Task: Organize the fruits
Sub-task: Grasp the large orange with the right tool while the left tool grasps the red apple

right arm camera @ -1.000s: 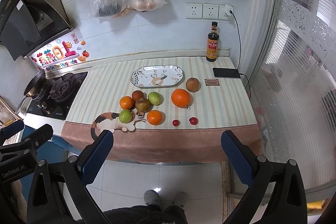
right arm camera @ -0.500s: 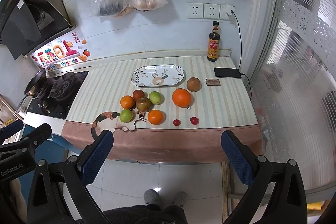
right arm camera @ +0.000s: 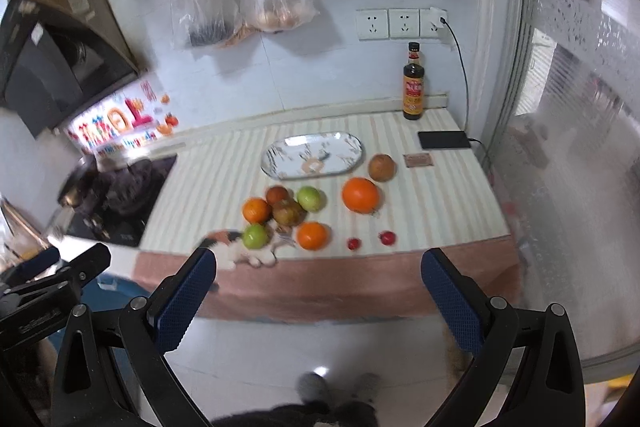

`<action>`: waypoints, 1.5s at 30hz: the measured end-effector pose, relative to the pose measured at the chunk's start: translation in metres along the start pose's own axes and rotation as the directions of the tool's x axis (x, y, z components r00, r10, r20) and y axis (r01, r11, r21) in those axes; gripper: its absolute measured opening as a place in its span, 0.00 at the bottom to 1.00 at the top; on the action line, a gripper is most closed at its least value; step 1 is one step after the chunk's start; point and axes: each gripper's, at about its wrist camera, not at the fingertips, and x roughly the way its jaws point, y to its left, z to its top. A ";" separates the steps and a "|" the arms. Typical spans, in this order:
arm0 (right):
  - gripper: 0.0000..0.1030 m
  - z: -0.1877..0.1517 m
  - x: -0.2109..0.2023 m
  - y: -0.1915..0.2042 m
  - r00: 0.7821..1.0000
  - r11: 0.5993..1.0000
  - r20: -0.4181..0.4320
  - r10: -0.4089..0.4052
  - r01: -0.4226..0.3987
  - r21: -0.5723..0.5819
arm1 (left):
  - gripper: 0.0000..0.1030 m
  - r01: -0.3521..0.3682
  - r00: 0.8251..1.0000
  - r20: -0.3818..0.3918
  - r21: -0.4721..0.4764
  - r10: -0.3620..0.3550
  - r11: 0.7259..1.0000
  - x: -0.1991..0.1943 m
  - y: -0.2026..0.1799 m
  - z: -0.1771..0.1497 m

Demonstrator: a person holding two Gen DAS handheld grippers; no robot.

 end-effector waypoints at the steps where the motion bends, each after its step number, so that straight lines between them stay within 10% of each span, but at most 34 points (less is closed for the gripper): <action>1: 1.00 0.001 0.004 -0.001 1.000 1.000 0.010 0.004 -0.004 0.004 | 1.00 -0.021 0.999 0.031 -0.007 0.021 1.000 0.007 0.004 0.003; 6: 1.00 0.009 0.052 0.004 1.000 1.000 0.024 -0.017 0.017 0.014 | 1.00 -0.092 0.994 0.054 -0.001 0.092 0.996 0.061 0.018 0.015; 18: 1.00 0.029 0.222 -0.037 0.977 0.989 -0.213 -0.013 0.045 0.143 | 1.00 -0.087 0.959 -0.266 0.045 0.096 0.995 0.232 0.001 0.038; 27: 0.96 0.065 0.364 -0.089 0.912 0.990 -0.410 0.022 0.036 0.134 | 0.98 -0.029 0.839 -0.543 0.019 0.035 0.999 0.343 -0.048 0.038; 38: 0.95 0.062 0.458 -0.102 0.818 1.000 -0.575 0.019 -0.013 0.015 | 0.98 0.021 0.726 -0.688 -0.003 -0.017 1.000 0.430 -0.114 0.047; 45: 0.83 0.059 0.490 -0.099 0.788 0.998 -0.612 0.060 -0.057 0.024 | 0.91 0.094 0.706 -0.704 -0.014 -0.077 0.995 0.455 -0.135 0.048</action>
